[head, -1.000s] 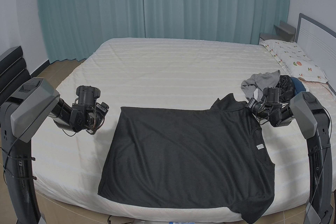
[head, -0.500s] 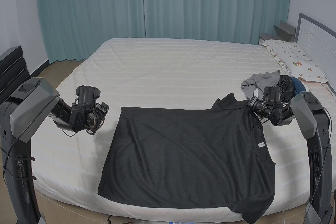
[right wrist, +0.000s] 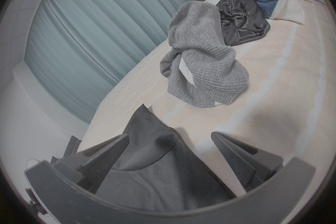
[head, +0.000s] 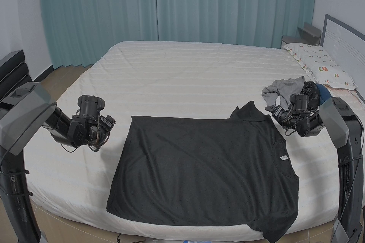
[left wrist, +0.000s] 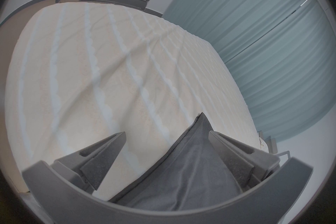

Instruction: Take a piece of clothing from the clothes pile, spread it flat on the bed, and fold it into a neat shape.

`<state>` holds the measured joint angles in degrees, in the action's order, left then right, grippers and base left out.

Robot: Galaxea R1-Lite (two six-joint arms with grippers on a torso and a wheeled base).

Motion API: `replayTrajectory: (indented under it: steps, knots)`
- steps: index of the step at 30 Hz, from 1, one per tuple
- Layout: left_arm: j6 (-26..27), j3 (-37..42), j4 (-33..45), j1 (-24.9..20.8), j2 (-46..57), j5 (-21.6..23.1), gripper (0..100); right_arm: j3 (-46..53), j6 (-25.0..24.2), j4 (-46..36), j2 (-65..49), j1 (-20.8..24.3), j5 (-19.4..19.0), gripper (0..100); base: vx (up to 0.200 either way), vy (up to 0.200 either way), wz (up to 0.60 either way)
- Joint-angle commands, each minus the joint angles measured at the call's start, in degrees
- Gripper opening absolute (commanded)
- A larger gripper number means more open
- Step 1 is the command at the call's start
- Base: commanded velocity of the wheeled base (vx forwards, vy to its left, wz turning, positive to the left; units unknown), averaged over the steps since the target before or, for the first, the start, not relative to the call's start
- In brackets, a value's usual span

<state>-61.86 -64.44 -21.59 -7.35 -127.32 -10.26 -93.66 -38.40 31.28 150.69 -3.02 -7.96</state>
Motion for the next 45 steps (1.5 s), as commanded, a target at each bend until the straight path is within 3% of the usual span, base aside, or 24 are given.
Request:
replayTrajectory:
  steps: [1, 4, 11, 13, 17, 25, 40, 45]
  knots:
    - [0.4, 5.8, 0.2, -0.1, 8.8, 0.0, 100, 4.5, -4.4, -0.2, -6.9, -1.8, -1.2, 100, 0.000, 0.000, 0.00]
    - [2.0, 9.9, 0.2, -1.4, 14.0, 0.1, 100, 9.9, -6.7, -0.2, -11.3, -3.0, -3.1, 100, 0.000, 0.000, 0.00]
    - [4.1, 15.1, 0.2, -3.3, 19.8, 1.9, 100, 22.7, -7.0, 0.1, -20.4, -5.9, -6.3, 100, 0.000, 0.000, 0.00]
    - [4.1, 15.7, 0.2, -4.3, 20.7, 2.0, 100, 27.0, -6.2, 1.0, -23.5, -7.3, -9.7, 100, 0.000, 0.000, 0.00]
    - [4.0, 16.5, 0.2, -5.8, 21.7, 2.0, 100, 32.3, -5.3, 4.0, -26.2, -8.9, -12.2, 100, 0.000, 0.000, 0.00]
    - [4.0, 17.1, 0.2, -6.7, 22.2, 2.0, 100, 39.4, 1.0, 5.3, -30.3, -8.9, -12.4, 100, 0.000, 0.000, 0.00]
    - [3.8, 18.2, -0.1, -7.2, 22.6, 2.1, 100, 46.9, 1.4, 5.3, -36.0, -9.0, -15.3, 100, -0.200, 0.000, 0.00]
    - [3.9, 20.2, -0.5, -8.6, 23.1, 2.1, 100, 51.4, 1.7, 5.4, -38.5, -8.5, -15.4, 100, 0.000, 0.000, 0.00]
